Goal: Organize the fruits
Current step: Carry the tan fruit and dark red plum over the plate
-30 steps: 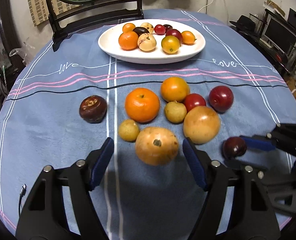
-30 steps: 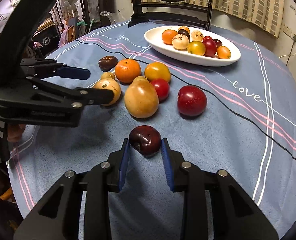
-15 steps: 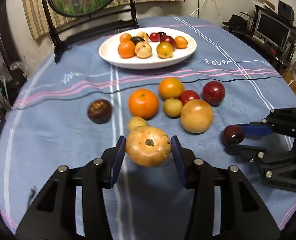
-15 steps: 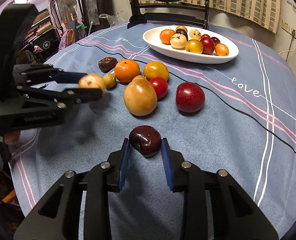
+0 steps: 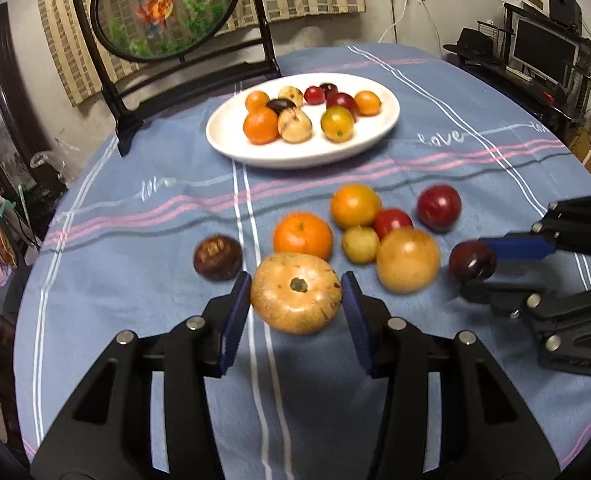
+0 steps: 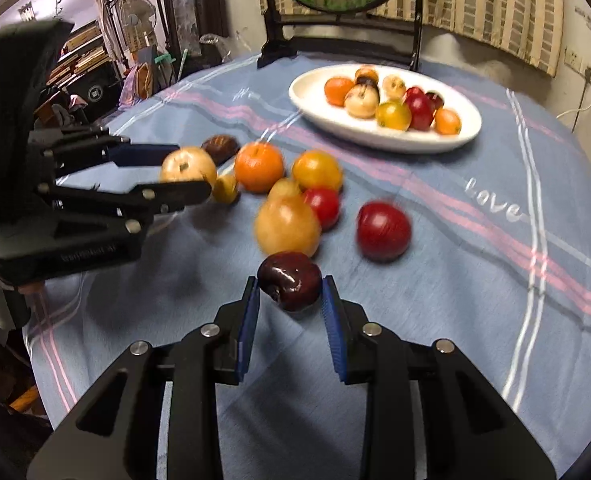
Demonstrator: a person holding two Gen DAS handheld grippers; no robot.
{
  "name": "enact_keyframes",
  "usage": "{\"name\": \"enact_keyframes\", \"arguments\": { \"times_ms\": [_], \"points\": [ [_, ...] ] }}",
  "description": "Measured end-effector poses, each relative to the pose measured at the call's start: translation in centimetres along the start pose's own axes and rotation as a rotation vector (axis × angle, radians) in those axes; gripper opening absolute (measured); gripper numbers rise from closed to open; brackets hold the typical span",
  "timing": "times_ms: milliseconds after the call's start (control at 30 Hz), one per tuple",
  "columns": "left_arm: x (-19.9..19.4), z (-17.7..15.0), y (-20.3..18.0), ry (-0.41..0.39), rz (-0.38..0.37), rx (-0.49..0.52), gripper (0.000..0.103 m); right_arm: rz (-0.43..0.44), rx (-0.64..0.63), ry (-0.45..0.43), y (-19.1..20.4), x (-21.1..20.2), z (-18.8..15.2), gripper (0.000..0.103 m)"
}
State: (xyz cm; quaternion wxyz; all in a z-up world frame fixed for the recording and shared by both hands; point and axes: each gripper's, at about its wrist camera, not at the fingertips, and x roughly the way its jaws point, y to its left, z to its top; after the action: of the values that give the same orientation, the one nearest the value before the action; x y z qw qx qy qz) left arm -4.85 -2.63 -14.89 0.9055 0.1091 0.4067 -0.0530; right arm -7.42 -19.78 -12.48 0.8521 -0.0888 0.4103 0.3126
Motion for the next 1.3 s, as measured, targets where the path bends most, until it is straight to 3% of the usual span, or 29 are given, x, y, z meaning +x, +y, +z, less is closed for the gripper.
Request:
{"name": "enact_keyframes", "arguments": {
  "times_ms": [500, 867, 1300],
  "points": [
    [3.8, 7.5, 1.1, -0.061, 0.096, 0.041, 0.047, -0.082, -0.006, -0.099, -4.6, -0.1, 7.9, 0.032],
    [7.9, 12.8, 2.4, -0.089, 0.096, 0.025, 0.047, -0.123, 0.016, -0.134, -8.2, 2.8, 13.5, 0.032],
    [11.6, 15.4, 4.0, -0.083, 0.12, -0.003, 0.047, -0.133, 0.085, -0.13, -11.6, 7.3, 17.3, 0.032]
  ]
}}
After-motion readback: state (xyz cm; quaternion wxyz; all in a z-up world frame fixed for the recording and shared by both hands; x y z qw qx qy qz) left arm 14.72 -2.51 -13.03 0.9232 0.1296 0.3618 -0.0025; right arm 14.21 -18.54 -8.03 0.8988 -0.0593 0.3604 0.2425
